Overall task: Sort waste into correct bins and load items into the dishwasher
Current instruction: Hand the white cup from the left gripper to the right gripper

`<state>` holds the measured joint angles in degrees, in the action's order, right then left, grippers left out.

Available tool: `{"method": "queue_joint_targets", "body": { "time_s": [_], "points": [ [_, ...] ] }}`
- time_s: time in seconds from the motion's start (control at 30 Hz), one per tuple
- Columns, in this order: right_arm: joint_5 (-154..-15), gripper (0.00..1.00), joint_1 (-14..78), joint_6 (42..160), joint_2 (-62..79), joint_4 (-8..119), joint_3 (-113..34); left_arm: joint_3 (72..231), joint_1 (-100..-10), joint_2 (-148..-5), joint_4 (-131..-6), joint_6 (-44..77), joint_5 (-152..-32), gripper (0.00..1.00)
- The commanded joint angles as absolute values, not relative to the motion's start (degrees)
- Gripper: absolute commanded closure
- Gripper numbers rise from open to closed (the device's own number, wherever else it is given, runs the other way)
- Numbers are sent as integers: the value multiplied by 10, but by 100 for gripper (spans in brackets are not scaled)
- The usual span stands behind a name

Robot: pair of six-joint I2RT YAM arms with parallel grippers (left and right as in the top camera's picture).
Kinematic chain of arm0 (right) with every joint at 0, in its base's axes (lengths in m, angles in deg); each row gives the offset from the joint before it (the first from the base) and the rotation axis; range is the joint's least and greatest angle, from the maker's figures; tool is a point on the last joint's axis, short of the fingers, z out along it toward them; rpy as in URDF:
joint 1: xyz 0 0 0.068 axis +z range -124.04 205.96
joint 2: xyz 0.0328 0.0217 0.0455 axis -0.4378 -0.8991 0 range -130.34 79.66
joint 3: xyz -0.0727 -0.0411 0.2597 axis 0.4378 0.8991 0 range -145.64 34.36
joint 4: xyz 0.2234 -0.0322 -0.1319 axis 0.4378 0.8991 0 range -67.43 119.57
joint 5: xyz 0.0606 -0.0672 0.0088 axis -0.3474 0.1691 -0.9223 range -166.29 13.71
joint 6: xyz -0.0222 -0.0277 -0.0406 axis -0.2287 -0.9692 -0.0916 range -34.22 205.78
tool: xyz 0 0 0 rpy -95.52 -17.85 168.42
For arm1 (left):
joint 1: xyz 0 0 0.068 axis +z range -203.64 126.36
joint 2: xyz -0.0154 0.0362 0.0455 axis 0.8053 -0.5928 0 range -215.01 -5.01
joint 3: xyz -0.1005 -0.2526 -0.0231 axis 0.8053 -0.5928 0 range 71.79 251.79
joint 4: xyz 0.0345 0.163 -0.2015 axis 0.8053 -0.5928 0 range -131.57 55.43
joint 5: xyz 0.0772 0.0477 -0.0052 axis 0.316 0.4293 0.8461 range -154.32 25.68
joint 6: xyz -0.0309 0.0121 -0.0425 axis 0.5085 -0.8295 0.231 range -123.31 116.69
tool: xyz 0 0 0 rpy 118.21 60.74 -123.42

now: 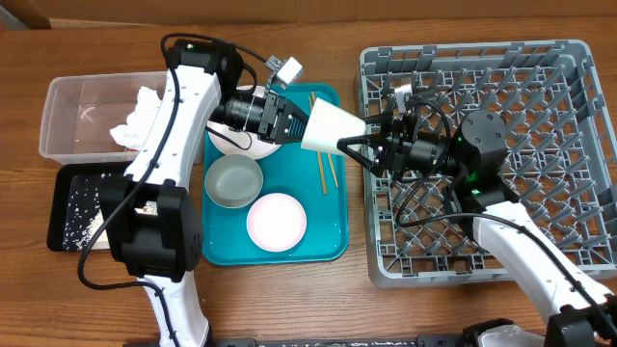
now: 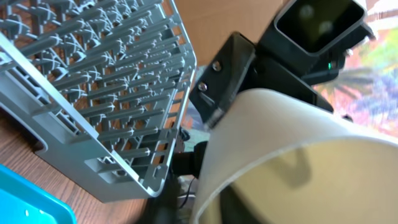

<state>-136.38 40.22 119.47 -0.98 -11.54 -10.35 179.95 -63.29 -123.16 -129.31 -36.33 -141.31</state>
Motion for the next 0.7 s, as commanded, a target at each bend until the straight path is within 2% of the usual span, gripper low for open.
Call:
{"method": "queue_joint_targets", "body": {
  "time_s": [0.0,0.07,0.23,0.27,0.3,0.4,0.53,0.67],
  "points": [
    [-1353,64,400,1193,-9,-121,-115,1809,-634,-1223,-1293,-370,-1401,56],
    [-1352,64,400,1193,-9,-121,-115,1809,-634,-1223,-1292,-370,-1397,44],
    [-1325,69,357,1220,-9,-80,-115,1809,-615,-1223,-1271,-366,-1343,36],
    [-1314,70,341,1221,-9,-59,-115,1810,-607,-1223,-1257,-352,-1319,30],
    [-1299,70,325,1220,-7,-30,-115,1811,-598,-1223,-1232,-319,-1281,26],
    [-1265,72,279,1198,6,69,-115,1827,-575,-1223,-1145,-165,-1141,24],
    [-1214,72,270,1158,47,188,-120,1883,-577,-1223,-1117,-101,-1027,20],
    [-1102,72,290,1087,109,412,-168,1939,-593,-1223,-1094,-37,-852,13]
  ]
}}
